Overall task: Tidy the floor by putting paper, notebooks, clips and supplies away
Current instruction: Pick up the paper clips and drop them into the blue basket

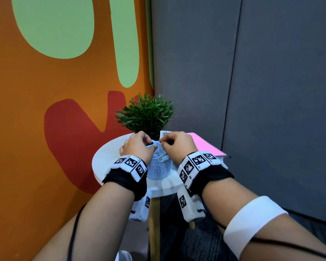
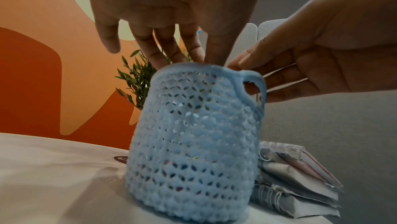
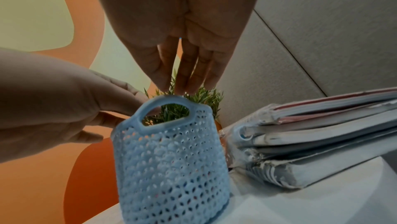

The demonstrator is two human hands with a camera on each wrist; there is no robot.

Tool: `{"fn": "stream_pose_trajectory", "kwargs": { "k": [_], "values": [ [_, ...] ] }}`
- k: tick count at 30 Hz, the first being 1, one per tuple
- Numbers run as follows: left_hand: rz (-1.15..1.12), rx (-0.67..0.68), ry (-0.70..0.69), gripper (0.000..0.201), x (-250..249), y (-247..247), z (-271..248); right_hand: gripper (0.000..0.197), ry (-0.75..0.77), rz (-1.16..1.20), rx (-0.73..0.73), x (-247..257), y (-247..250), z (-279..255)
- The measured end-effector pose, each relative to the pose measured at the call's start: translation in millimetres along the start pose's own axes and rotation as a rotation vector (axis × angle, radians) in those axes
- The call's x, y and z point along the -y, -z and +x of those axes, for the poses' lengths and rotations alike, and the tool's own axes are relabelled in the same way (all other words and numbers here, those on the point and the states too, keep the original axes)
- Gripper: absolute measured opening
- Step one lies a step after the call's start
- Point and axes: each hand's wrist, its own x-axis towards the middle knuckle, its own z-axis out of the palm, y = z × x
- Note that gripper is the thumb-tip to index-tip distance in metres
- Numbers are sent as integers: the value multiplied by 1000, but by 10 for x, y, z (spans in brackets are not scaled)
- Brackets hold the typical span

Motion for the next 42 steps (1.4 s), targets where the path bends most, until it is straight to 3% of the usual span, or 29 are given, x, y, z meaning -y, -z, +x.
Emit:
{"fn": "stream_pose_trajectory", "kwargs": {
  "k": [8, 11, 13, 23, 29, 38, 42],
  "values": [
    [-9, -2, -122, 10, -356, 53, -299, 16, 5, 2, -74, -176, 317, -310],
    [-56, -12, -192, 8, -485, -5, -675, 16, -6, -38, -77, -345, 490, -657],
    [-86, 58, -234, 7, -493, -179, -1028, 17, -48, -69, -40, -595, 558, -970],
    [5, 673, -118, 10, -406, -1681, -2994, 20, -360, -231, 177, -2036, 741, -2803],
    [80, 1035, -191, 10, -423, -2332, -4149, 22, -681, -308, 254, -2724, 977, -3926],
    [286, 1532, -438, 19, -73, -2467, -5589, 27, -1033, -280, 386, -3149, 1023, -5424],
    [420, 1677, -561, 27, 143, -2391, -5940, 27, -1069, -244, 452, -3109, 778, -5809]
  ]
}}
